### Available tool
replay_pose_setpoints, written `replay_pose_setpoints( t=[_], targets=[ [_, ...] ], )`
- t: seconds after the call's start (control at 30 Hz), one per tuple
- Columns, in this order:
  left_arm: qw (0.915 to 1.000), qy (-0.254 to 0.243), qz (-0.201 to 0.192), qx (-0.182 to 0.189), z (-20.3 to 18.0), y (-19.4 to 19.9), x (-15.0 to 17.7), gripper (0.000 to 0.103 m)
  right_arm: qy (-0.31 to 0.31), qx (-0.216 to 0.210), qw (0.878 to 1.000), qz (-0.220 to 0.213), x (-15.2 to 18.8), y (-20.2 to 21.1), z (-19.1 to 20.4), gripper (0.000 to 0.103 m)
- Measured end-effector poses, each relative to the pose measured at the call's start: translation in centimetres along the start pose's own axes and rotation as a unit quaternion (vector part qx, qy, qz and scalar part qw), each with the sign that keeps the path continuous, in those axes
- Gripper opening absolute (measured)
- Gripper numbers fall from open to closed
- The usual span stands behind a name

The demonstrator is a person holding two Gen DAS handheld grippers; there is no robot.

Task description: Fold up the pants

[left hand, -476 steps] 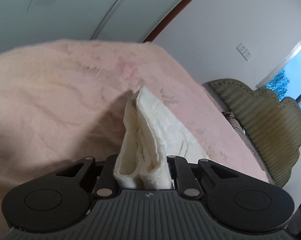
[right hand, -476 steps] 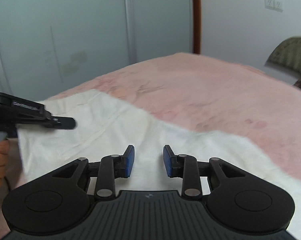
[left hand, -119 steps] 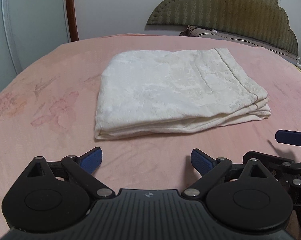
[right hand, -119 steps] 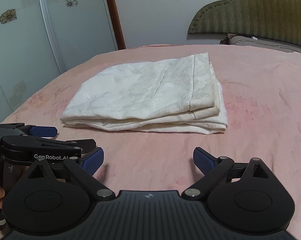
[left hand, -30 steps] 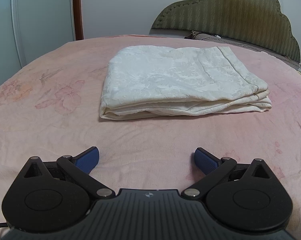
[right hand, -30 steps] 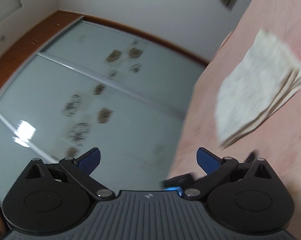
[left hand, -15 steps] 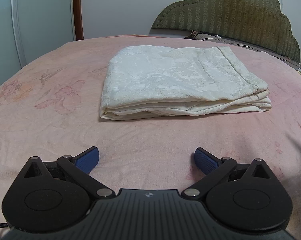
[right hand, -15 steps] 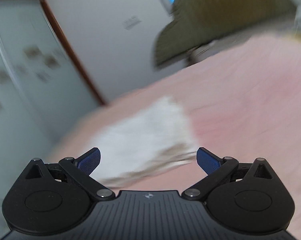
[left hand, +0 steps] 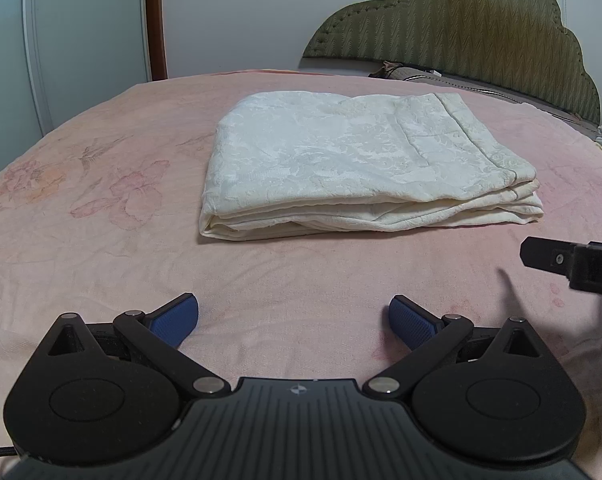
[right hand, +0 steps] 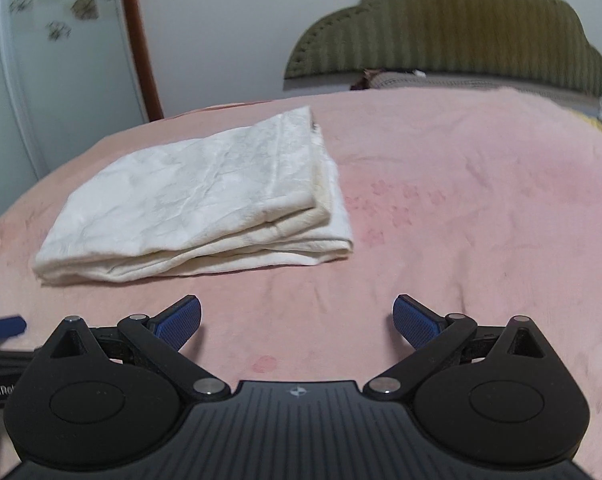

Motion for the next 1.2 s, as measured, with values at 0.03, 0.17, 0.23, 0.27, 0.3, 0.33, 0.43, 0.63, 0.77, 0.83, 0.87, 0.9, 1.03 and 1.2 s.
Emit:
replay_pose_setpoints(
  t=[0.03, 0.17, 0.23, 0.27, 0.3, 0.33, 0.43, 0.63, 0.77, 0.83, 0.87, 0.9, 1.03, 1.2],
  targets=[
    [1.0000, 0.000, 0.000, 0.000, 0.0, 0.0, 0.0, 0.103, 0.010, 0.000, 1.000, -0.001, 0.0, 0.1, 0.4, 0.103],
    [1.0000, 0.000, 0.000, 0.000, 0.0, 0.0, 0.0, 0.103, 0.043, 0.004, 0.999, 0.006, 0.1, -0.3, 1.8, 0.103],
    [1.0000, 0.000, 0.000, 0.000, 0.0, 0.0, 0.0, 0.103, 0.046, -0.002, 0.999, 0.011, 0.4, -0.3, 2.3, 0.103],
    [1.0000, 0.000, 0.000, 0.000, 0.0, 0.0, 0.0, 0.103, 0.046, -0.003, 0.999, 0.013, 0.5, -0.3, 2.5, 0.103],
    [1.0000, 0.000, 0.000, 0.001, 0.0, 0.0, 0.0, 0.103, 0.048, -0.004, 0.999, 0.015, 0.6, -0.4, 2.7, 0.103],
    [1.0000, 0.000, 0.000, 0.000, 0.0, 0.0, 0.0, 0.103, 0.052, -0.003, 0.999, 0.016, 0.7, -0.4, 2.8, 0.103],
    [1.0000, 0.000, 0.000, 0.000, 0.0, 0.0, 0.0, 0.103, 0.059, 0.001, 0.998, 0.021, 0.9, -0.6, 3.1, 0.103],
    [1.0000, 0.000, 0.000, 0.000, 0.0, 0.0, 0.0, 0.103, 0.056, 0.002, 0.998, 0.024, 0.9, -0.6, 3.1, 0.103],
    [1.0000, 0.002, 0.000, 0.000, 0.1, 0.0, -0.1, 0.103, 0.055, 0.000, 0.998, 0.013, 0.7, -0.3, 3.3, 0.103],
    [1.0000, 0.002, 0.000, 0.001, 0.1, 0.0, 0.0, 0.103, 0.049, -0.001, 0.999, 0.020, 0.8, -0.6, 3.1, 0.103],
    [1.0000, 0.000, 0.001, 0.002, 0.1, 0.0, 0.0, 0.103, 0.047, 0.002, 0.999, 0.025, 0.9, -0.8, 3.0, 0.103],
    [1.0000, -0.001, 0.002, 0.004, 0.1, 0.0, -0.1, 0.103, 0.047, 0.003, 0.999, 0.026, 0.9, -0.9, 3.0, 0.103],
    [0.9983, -0.023, 0.043, 0.030, 0.5, -0.1, -0.6, 0.103, 0.078, 0.016, 0.996, 0.031, 1.0, -0.9, 3.1, 0.103],
    [0.9971, 0.054, 0.006, 0.053, 2.4, 0.5, -1.8, 0.100, 0.078, 0.012, 0.996, 0.035, 1.1, -0.9, 3.0, 0.103]
  ],
)
Point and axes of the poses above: each gripper's, at about its wrist camera, not at the fingertips, and y roughly against the way its jaws point, z to its left, x to its underside, the point moved 8 cm from there along -y, roughly the way its jaws point, and after that the axes turned 7 degrees about y, right-handed, at the moved point
